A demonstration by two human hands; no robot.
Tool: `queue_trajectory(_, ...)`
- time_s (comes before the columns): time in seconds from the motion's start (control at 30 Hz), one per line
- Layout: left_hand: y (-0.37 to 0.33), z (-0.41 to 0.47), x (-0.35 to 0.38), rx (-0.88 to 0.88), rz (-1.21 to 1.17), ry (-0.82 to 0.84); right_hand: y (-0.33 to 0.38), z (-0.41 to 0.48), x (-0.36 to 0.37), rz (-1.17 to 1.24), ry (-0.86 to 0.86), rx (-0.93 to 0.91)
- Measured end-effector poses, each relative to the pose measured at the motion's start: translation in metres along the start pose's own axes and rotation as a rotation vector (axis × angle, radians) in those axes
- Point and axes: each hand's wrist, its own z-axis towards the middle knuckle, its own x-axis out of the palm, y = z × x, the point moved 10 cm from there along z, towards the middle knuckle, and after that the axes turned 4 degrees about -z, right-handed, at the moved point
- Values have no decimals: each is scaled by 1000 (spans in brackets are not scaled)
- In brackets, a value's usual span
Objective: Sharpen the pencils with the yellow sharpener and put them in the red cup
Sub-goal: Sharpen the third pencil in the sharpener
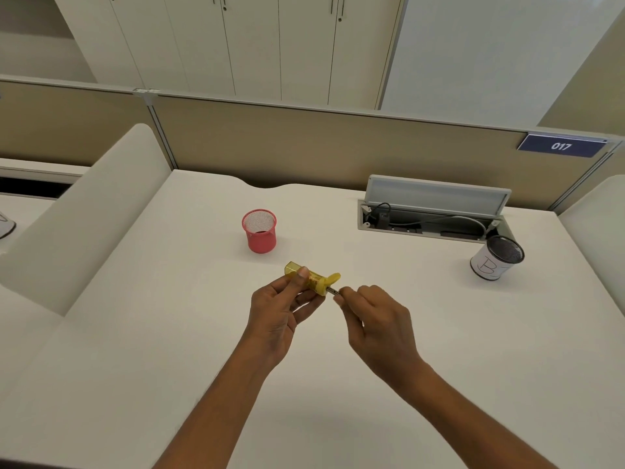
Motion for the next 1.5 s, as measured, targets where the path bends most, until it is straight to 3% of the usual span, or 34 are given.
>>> queue_trajectory(0.07,-1,0,-1,8,23,11,-21,-5,13,483,81,424)
queue_trajectory(0.17,-1,-1,-3,15,55,26,-32,-45,56,1176,426,1240)
queue_trajectory(0.23,0,-3,-4,13,52,32,-23,-53,59,1328,574,1382)
queue_trajectory(0.33,0,-4,-3,12,39,23,-30,-39,51,1096,545,1114)
queue_trajectory(0.43,1,-3,-3,-3,4,10,-29,-4,11,535,217,517)
queue_trajectory(0.53,2,-1,-5,-17,-46,-23,-5,-1,-7,-105,73,5)
queue_trajectory(0.6,2,-2,-4,-19,-49,-25,5,-7,-5,-256,22,-144)
queue_trajectory(0.7,5,-3,-2,-30,-32,-4,9,-7,-6,-214,-38,-142)
queue_trajectory(0.8,5,-4,-2,-23,-28,8,-9,-3,-3,204,-12,165)
queue_trajectory(0.93,-3,-6,-1,15,36,41,-40,-33,40,990,309,1061)
queue_trajectory(1.0,-5,-7,0,27,68,53,-25,-55,57,1330,475,1420)
queue_trajectory(1.07,-5,-7,0,26,79,52,-20,-59,59,1451,526,1499)
queue_trajectory(1.17,-6,-7,-1,30,78,27,-26,-46,54,1233,536,1231)
queue_trajectory(1.23,-6,-6,-1,28,55,19,-33,-24,36,906,390,871)
queue_trajectory(1.37,-5,-4,-3,6,-14,-1,-4,-3,-7,-9,99,48)
queue_trajectory(1.43,-5,-3,-4,1,-30,-4,9,-8,-12,-239,1,-175)
queue_trajectory(1.5,-4,-2,-3,-6,-23,2,14,-9,-16,-305,-70,-251)
